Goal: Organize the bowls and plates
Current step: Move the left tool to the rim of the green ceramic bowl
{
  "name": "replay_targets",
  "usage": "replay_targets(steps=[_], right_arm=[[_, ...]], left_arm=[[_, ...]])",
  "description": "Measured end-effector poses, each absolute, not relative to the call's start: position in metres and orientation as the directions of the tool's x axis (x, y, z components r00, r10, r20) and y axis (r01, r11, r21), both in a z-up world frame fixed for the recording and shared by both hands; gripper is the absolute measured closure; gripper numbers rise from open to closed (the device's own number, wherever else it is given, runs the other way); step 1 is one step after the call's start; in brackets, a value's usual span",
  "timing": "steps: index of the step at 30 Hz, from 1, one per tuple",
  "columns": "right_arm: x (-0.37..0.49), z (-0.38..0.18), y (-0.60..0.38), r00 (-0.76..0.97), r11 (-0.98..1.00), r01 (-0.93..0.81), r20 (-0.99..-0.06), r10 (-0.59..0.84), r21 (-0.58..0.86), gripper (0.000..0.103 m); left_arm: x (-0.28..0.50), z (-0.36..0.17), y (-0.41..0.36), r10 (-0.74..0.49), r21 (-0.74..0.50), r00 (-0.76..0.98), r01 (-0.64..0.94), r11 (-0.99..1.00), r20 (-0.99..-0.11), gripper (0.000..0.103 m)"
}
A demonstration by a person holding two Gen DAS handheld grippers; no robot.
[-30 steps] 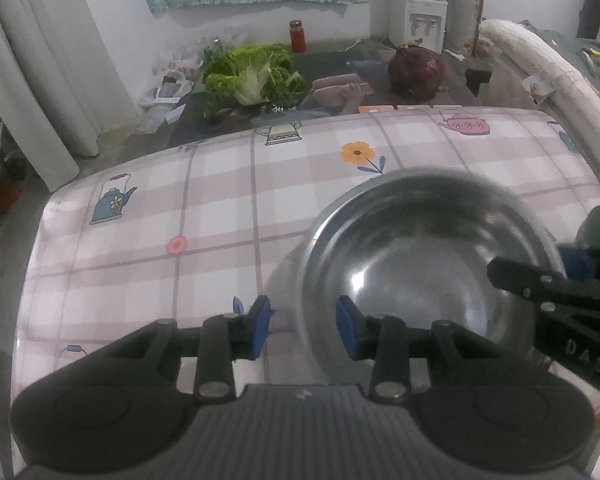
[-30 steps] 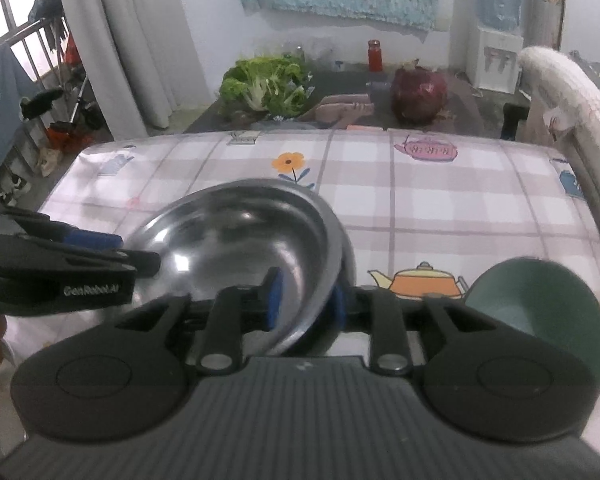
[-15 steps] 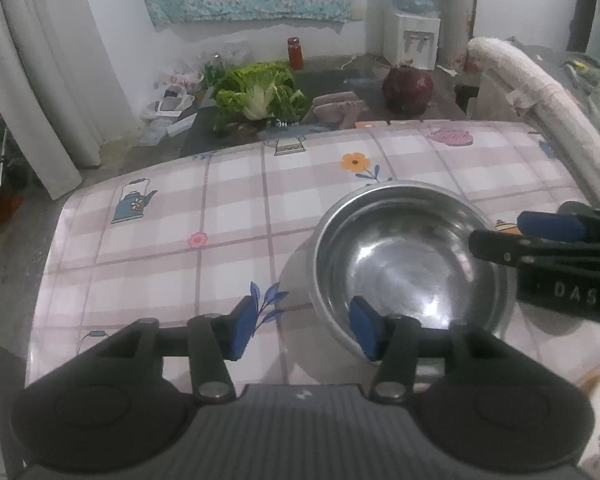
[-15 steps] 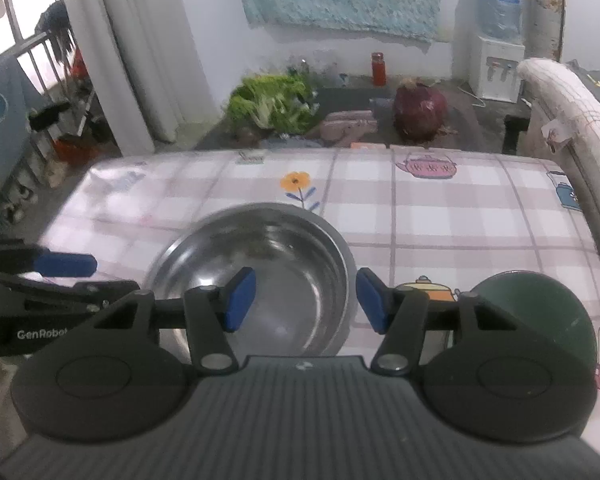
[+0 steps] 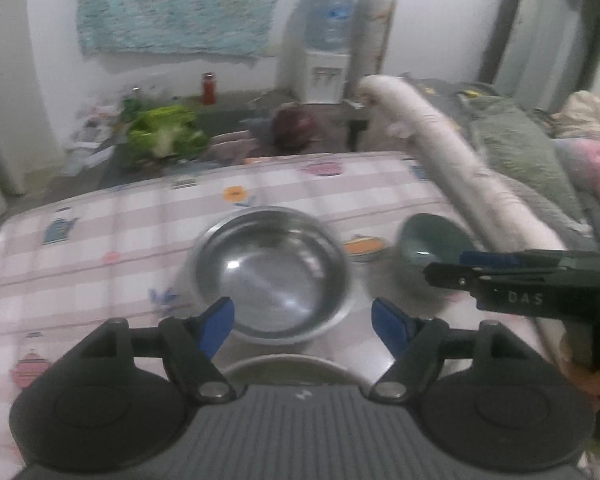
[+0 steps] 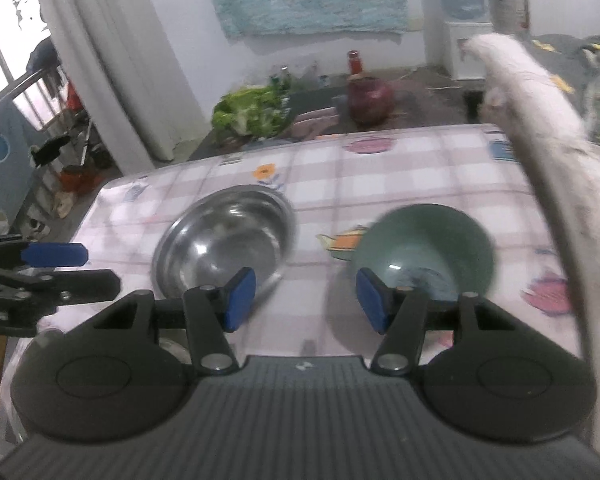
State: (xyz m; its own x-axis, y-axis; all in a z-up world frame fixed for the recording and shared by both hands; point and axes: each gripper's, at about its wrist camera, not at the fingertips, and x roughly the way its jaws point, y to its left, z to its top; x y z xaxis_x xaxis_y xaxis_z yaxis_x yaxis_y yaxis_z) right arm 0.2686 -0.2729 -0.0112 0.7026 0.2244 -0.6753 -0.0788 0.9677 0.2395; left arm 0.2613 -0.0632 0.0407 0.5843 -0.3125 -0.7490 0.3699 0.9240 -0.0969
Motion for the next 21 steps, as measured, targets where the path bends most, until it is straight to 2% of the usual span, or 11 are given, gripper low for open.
replay_targets(steps=[7, 15, 21], right_arm=[[0.236, -0.001, -0.307, 0.728, 0.971, -0.026, -0.661, 0.181, 0.238, 0.048], [0.225, -0.003, -0.335, 0.725, 0.982, -0.013, -0.675, 0.137, 0.186, 0.048], [0.234, -0.01, -0.369, 0.722, 0.981, 0.033, -0.683, 0.11, 0.192, 0.048]], left_arm=[[0.242, 0.041, -0.1, -0.315, -0.074, 0.594, 0.394, 0.916, -0.74, 0.026], [0.244, 0.029, -0.132, -0.293, -0.092, 0.601, 0.343, 0.935, -0.744, 0.026], [0.26, 0.013, -0.157, -0.271, -0.1, 0.605, 0.301, 0.948, -0.749, 0.035]])
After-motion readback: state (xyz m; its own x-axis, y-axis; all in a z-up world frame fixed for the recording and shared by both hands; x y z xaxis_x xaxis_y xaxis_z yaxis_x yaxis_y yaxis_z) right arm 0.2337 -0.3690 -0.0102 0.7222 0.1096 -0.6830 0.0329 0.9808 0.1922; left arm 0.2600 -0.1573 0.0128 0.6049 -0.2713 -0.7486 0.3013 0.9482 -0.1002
